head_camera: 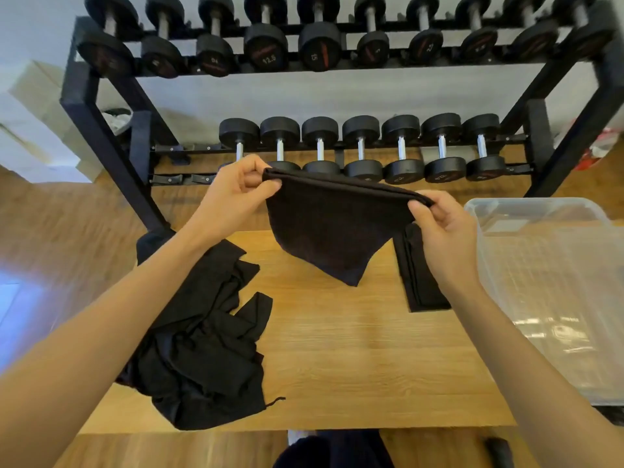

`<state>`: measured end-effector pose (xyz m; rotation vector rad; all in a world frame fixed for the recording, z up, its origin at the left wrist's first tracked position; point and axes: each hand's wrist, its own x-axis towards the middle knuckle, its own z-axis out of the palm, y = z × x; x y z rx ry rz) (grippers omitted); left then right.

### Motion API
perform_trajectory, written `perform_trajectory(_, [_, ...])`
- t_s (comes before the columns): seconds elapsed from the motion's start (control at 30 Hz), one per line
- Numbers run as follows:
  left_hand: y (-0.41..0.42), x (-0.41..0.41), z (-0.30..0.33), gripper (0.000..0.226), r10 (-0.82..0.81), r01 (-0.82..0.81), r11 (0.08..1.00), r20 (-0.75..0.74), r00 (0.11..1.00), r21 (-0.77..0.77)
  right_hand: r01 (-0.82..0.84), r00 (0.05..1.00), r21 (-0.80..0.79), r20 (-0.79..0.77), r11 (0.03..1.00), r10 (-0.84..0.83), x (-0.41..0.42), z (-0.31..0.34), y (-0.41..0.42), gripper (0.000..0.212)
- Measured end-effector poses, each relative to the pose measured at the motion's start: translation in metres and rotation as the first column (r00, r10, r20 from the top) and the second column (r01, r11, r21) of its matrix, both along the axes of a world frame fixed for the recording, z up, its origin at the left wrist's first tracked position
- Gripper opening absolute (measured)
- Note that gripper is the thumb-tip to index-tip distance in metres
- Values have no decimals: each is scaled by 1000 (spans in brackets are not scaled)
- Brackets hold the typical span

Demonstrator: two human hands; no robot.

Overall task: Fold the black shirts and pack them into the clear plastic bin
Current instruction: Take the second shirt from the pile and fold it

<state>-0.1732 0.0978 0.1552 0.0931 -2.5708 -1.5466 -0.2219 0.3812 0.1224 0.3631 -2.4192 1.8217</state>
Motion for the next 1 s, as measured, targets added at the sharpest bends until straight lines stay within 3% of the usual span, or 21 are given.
perform_trajectory(0.3, [6,35,39,30,-37,22,991,-108,993,-134,-10,999,20,-31,1000,11,14,33,5,16])
perform_trajectory(0.6, [20,87,45,12,-48,40,993,66,997,110,-91,996,25,10,996,91,62,48,31,17])
perform_trajectory(0.83, [30,137,40,15,-227,168,952,221,948,255,-190,963,10,197,982,184,107,47,58,17])
perform_trajectory(1.0, [27,143,22,20,-278,156,918,312,909,363,-232,920,31,332,972,208,106,39,62,18])
